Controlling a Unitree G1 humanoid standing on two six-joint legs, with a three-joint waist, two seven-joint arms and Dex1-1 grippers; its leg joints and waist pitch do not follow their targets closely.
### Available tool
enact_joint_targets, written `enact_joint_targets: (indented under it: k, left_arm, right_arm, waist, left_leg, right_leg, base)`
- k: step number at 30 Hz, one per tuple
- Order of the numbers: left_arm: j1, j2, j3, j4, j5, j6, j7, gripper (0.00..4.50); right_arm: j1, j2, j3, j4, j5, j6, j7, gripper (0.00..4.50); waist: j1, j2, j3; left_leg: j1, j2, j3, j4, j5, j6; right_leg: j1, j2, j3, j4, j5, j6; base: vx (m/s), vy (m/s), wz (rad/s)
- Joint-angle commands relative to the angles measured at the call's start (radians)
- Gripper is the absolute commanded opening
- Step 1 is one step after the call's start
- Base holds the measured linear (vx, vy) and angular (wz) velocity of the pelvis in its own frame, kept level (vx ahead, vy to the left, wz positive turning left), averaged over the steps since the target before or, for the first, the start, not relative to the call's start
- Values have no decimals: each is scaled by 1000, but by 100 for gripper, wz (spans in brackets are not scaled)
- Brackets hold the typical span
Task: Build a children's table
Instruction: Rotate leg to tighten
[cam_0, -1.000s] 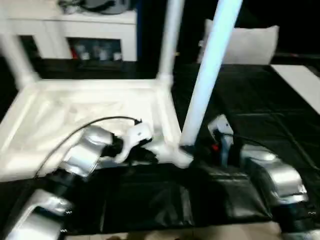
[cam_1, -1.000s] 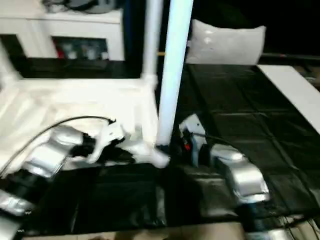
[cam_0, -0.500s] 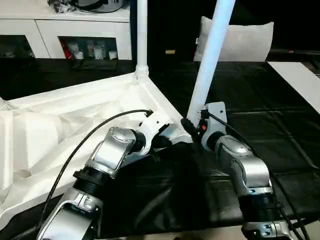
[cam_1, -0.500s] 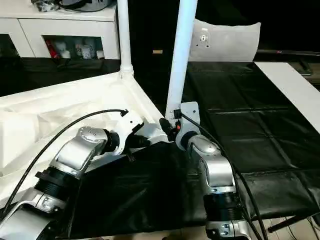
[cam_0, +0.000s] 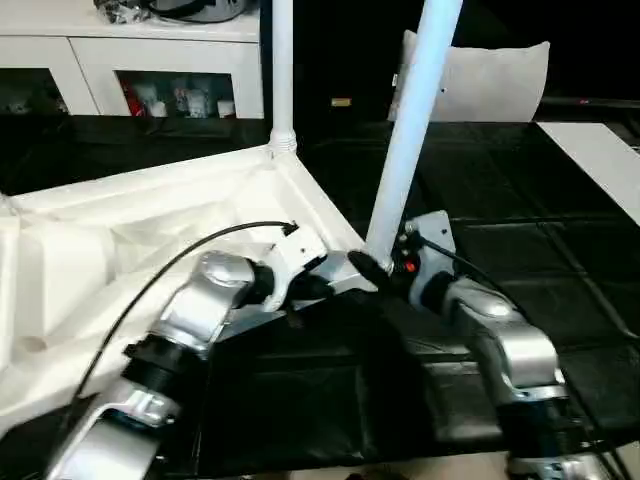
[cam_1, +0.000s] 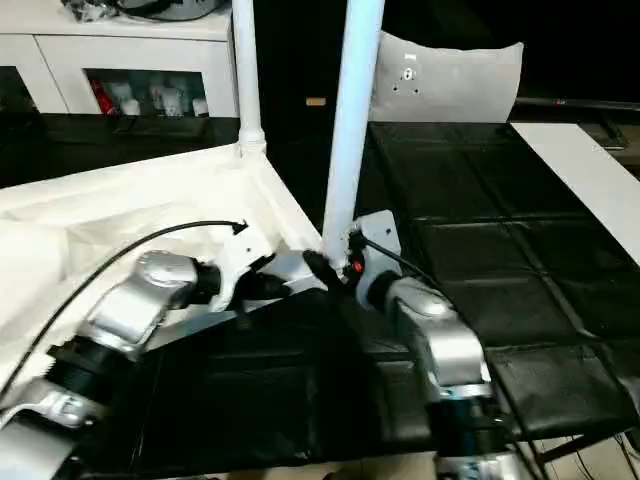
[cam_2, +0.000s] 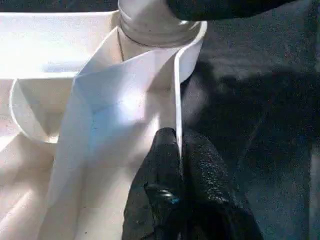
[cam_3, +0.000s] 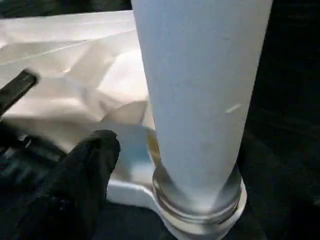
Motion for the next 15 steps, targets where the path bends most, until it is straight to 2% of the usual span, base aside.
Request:
enact_joint_targets:
  k: [1, 5, 6, 10, 13, 15]
  left_arm:
    - [-9, 25, -16, -42, -43, -108, -116, 0]
    - [3, 79, -43, -50, -60, -166, -236, 0]
    - [3, 98, -55, -48, -58, -190, -270, 0]
    - [0, 148, -84, -33, -56, -250, -346, 0]
    - [1, 174, -96, -27, -62, -300, -412, 0]
    - [3, 184, -102, -29, -62, -314, -439, 0]
  right_arm:
    - [15, -62, 25, -12, 22, -21, 124, 430]
    - [24, -168, 60, -16, 28, -66, 276, 446]
    - [24, -200, 68, -14, 27, -86, 317, 446]
    - [16, -276, 81, -12, 58, -113, 450, 446]
    - [6, -319, 97, -7, 98, -108, 564, 446]
    - [1, -331, 105, -6, 118, -99, 616, 430]
  waist:
    - [8, 7, -69]
    - [25, 7, -68]
    - [27, 2, -68]
    - [43, 6, -66]
    - [46, 2, -67]
    - [47, 2, -68]
  left_leg:
    - [18, 49, -15, -65, -186, 33]
    - [22, 51, -12, -64, -183, 37]
    - [21, 51, -12, -64, -187, 38]
    - [28, 56, -12, -66, -204, 35]
    - [22, 55, -13, -65, -206, 37]
    - [22, 55, -13, -65, -201, 40]
  right_leg:
    - [54, -75, 48, -77, -178, -201]
    - [48, -77, 49, -75, -182, -211]
    - [50, -78, 48, -76, -189, -210]
    - [44, -79, 48, -75, -205, -211]
    - [49, -82, 47, -74, -217, -210]
    - [50, -82, 47, -73, -211, -212]
  base:
    - [0, 0, 0]
    - [0, 0, 0]
    - [0, 0, 0]
    - [0, 0, 0]
    - [0, 0, 0]
    - [0, 0, 0]
